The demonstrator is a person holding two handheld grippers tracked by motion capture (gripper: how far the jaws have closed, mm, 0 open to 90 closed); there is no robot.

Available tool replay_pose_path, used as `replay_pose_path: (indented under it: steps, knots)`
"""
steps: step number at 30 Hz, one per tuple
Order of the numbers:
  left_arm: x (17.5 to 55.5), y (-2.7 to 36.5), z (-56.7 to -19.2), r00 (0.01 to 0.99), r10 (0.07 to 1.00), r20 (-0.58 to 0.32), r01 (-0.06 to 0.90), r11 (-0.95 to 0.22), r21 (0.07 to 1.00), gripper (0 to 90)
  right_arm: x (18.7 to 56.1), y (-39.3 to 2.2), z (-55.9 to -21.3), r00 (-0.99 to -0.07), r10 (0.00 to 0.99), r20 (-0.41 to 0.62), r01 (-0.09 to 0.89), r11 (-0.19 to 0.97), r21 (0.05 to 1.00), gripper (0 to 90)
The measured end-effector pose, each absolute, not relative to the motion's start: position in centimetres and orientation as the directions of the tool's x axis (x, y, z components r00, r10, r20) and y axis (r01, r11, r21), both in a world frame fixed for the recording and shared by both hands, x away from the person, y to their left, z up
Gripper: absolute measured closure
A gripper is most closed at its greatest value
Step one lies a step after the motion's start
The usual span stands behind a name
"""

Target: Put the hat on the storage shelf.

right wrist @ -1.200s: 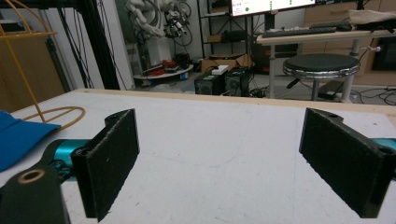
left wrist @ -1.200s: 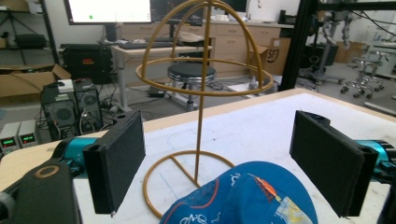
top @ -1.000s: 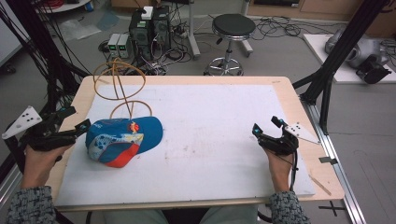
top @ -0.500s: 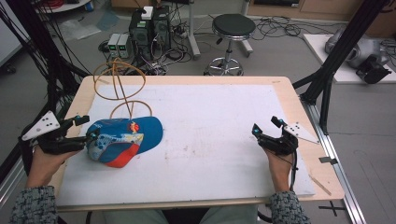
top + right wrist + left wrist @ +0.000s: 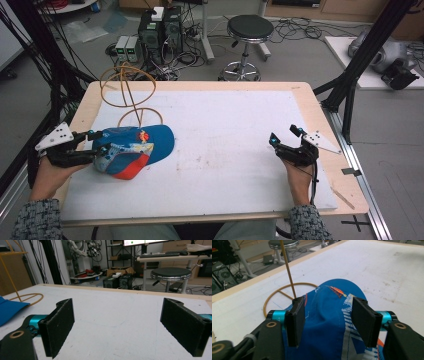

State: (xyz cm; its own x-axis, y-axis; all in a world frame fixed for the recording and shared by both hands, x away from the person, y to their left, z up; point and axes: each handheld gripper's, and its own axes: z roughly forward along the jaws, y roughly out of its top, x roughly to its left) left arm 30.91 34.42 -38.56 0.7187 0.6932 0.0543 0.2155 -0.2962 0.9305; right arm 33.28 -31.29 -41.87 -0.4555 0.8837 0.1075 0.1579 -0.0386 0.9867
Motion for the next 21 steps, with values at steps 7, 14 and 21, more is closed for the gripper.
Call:
replay_pose_path:
  steps: [7,14,21]
  knots:
    - [30.94,34.35,-38.71,0.733,0.679,0.041,0.233,-0.307,0.923,61.3,33.27,-31.23,-41.88,-0.453,0.885,0.104,0.161,-0.034,0.986,11.3]
    - [30.96,34.28,-38.75,0.729,0.683,0.038,0.246,-0.314,0.917,75.1,33.3,-31.26,-41.88,-0.451,0.886,0.102,0.161,-0.032,0.987,11.3]
    - [30.91,33.76,-38.62,0.73,0.682,0.048,0.226,-0.307,0.925,86.1,33.28,-31.31,-41.88,-0.449,0.888,0.1,0.16,-0.031,0.987,11.3]
